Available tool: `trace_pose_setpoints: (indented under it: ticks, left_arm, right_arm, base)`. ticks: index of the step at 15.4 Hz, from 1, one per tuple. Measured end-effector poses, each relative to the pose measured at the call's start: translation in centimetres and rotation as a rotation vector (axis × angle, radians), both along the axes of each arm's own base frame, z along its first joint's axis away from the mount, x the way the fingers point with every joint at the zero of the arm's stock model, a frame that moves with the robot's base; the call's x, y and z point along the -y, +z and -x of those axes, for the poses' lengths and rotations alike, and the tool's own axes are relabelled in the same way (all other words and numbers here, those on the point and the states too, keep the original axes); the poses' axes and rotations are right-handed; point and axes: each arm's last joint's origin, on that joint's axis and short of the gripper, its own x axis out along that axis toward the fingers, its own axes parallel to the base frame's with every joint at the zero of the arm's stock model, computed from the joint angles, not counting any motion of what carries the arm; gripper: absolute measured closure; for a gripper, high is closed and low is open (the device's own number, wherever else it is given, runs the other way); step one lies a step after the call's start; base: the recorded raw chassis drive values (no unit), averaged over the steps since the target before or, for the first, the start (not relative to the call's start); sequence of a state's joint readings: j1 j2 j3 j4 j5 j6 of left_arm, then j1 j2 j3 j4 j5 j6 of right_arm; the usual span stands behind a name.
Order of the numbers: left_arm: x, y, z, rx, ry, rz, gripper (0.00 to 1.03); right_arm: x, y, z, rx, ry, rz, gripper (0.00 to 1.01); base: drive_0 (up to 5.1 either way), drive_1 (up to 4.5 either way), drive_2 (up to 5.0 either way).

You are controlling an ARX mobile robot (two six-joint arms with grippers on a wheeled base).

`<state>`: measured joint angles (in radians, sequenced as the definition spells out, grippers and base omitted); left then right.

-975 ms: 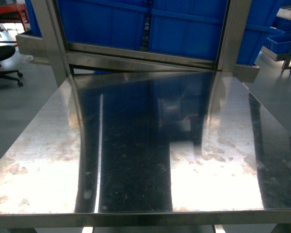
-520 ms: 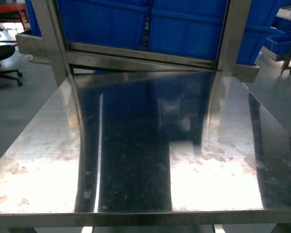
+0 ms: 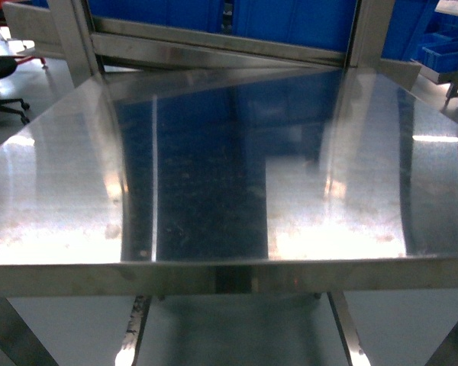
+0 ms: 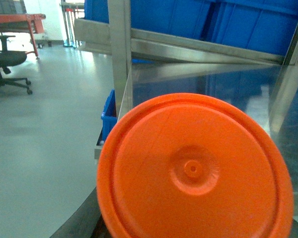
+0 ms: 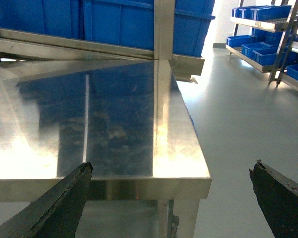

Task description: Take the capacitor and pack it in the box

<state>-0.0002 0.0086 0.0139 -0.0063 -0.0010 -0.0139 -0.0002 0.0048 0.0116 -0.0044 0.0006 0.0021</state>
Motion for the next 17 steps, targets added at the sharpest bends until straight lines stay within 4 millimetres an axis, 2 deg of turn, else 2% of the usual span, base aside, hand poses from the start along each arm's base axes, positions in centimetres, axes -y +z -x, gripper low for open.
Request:
trace_pose_setpoints:
  ticks: [17]
  left_arm:
    - [0.00,-0.03,0.00,-0.003,0.000,-0.003,0.59]
  right_arm:
    - [0.00,-0.03,0.00,-0.003,0.001,0.001,0.03]
  base:
    - [0.0,0.00,0.0]
